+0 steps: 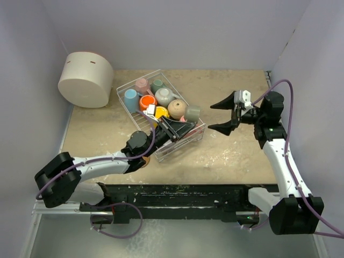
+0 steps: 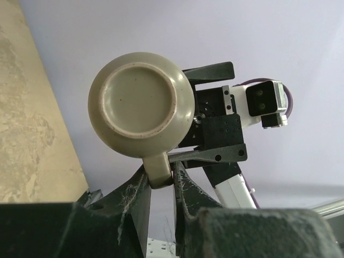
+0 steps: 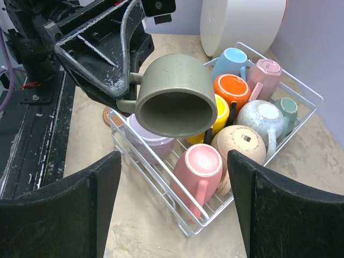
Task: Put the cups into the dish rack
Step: Turn the cup upside down in the dish rack.
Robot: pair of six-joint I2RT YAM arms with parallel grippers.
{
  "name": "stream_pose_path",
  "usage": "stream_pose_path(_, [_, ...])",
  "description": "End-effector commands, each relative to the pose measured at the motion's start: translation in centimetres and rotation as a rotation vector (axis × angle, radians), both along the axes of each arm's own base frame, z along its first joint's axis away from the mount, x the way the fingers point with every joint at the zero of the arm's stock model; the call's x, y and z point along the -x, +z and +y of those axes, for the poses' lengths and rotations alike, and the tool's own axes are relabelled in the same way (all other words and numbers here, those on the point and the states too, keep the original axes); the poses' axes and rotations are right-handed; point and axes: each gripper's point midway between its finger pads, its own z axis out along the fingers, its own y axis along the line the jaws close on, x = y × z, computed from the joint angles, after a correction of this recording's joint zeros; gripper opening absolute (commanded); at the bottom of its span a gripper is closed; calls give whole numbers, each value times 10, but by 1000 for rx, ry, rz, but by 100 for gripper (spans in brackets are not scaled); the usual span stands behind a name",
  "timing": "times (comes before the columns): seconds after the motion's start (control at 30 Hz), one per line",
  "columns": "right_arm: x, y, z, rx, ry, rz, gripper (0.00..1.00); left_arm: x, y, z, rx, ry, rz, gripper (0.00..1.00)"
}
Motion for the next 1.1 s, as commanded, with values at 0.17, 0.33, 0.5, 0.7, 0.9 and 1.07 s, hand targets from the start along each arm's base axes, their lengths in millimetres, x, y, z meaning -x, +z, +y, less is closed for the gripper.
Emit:
stream_pose_path(0.17, [3,15,-3,11,11,-70,81,-10,21,42,-10,75,-91,0])
stream_pose_path(0.33, [-2,13,-4,17,-13,-72,81,-20,11,65,-112,156,-76,0])
stream_pose_path(0.5, [-5,12,-5,19,-24,-79,81,-25,1,94,-219,244,-50,0])
stream_pose_path(0.7, [-8,10,-6,21,-37,-76,81,-33,-11,132,-345,357,5,0])
stream_pose_path(0.9, [-11,8,-6,20,-47,-73,81,-40,-26,158,-483,446,52,0])
stream_pose_path(1.07, [-12,8,-7,20,-53,-72,81,-51,-38,168,-580,483,77,0])
